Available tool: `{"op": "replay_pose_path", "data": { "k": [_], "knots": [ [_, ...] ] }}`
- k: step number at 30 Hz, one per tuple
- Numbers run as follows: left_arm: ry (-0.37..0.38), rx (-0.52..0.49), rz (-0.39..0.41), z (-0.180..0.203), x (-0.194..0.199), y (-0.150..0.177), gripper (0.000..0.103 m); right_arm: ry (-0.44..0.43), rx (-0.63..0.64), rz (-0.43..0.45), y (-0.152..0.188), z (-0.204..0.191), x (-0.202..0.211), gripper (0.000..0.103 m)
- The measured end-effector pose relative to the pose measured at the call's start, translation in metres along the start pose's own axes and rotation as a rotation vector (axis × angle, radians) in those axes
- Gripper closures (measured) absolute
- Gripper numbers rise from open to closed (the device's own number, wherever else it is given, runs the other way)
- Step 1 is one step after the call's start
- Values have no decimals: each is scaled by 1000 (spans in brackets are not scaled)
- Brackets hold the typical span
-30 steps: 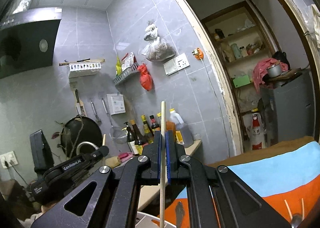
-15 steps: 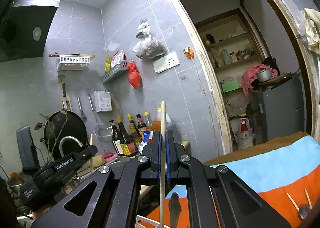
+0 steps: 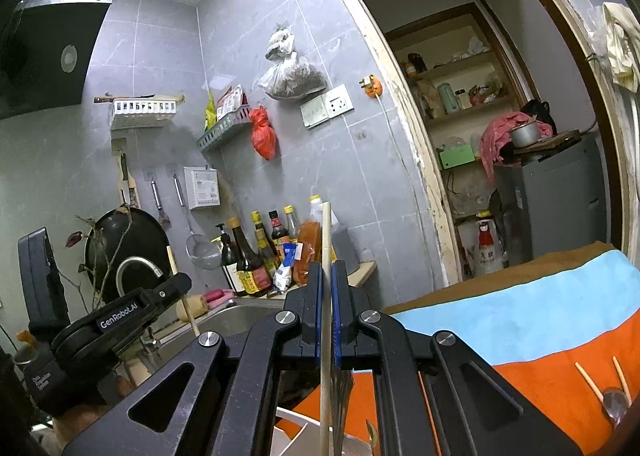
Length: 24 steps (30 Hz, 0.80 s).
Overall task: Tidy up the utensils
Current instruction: 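Lower the chopsticks into the basket and open both tools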
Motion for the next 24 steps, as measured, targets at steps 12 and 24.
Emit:
{"op": "replay_pose_path", "data": {
  "k": [12, 24],
  "knots": [
    [68, 15, -94, 5, 6, 3, 97, -27, 3, -76, 10, 2, 3, 98],
    [95, 6, -116, 27, 14, -11, 66, -15, -6, -81, -12, 17, 22, 95]
  ]
}}
Point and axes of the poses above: each gripper's, at about its wrist camera, not at the fingertips, and x roughly against the way its jaws point, z to its right, y to its underside, the point moved 4 cm from there along -x, roughly the way its jaws point, and after that the axes turned 14 degrees about y, right-handed, at the moved point
